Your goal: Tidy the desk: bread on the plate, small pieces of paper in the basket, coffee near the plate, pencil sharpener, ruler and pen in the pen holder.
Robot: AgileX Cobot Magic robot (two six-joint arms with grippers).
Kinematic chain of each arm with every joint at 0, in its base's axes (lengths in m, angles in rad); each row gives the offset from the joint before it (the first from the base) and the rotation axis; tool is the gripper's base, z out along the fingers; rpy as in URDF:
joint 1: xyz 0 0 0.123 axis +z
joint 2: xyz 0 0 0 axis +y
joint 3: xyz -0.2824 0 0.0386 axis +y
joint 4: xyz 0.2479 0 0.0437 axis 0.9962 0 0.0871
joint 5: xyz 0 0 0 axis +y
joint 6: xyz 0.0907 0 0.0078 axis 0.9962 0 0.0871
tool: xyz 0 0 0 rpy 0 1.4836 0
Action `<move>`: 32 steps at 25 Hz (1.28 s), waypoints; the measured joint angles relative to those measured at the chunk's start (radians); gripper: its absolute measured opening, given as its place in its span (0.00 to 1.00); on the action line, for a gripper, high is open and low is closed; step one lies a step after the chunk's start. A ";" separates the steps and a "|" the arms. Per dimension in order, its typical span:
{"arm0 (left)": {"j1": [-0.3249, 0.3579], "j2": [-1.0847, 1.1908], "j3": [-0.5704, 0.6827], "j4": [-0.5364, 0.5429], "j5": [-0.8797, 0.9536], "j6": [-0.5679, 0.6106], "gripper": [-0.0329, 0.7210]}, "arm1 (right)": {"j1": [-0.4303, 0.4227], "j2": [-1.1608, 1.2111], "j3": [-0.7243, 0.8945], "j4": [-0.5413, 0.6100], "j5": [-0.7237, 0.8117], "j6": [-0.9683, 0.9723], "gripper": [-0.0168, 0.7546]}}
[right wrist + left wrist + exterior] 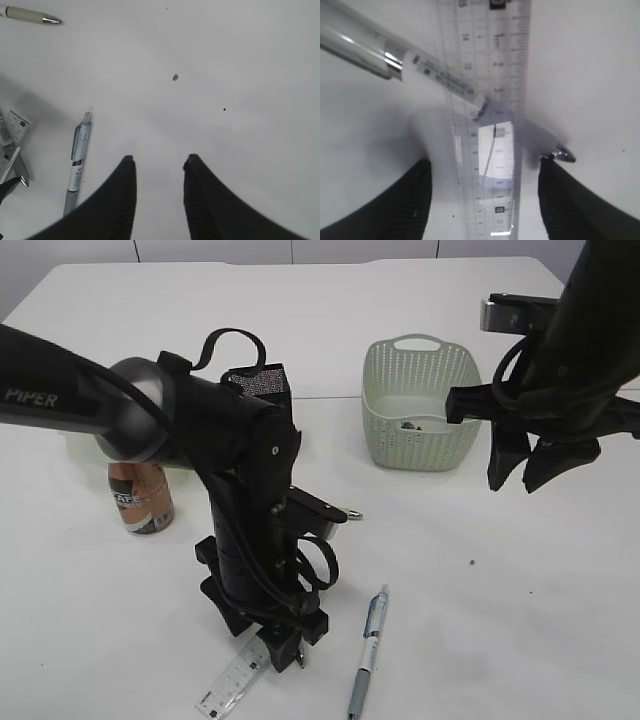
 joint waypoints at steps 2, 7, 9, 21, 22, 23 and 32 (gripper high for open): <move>0.000 0.000 0.001 -0.002 -0.002 0.000 0.70 | 0.000 0.000 0.000 0.000 0.000 0.000 0.33; 0.000 0.000 0.001 -0.003 -0.005 0.000 0.55 | 0.000 0.000 0.000 0.000 0.000 0.000 0.33; 0.000 0.001 0.001 -0.005 -0.008 0.000 0.44 | 0.000 0.000 0.000 0.000 0.000 0.000 0.33; 0.000 0.004 -0.009 -0.007 0.018 0.004 0.38 | -0.002 0.000 0.000 0.000 0.000 0.000 0.33; 0.000 0.004 -0.014 -0.007 0.032 0.004 0.38 | -0.002 0.000 0.000 0.000 0.000 0.000 0.33; 0.000 0.006 -0.021 -0.007 0.043 0.004 0.38 | -0.002 0.000 0.000 0.000 0.000 0.000 0.33; 0.000 0.006 -0.056 -0.007 0.106 0.005 0.38 | -0.002 0.000 0.000 0.008 0.000 0.000 0.33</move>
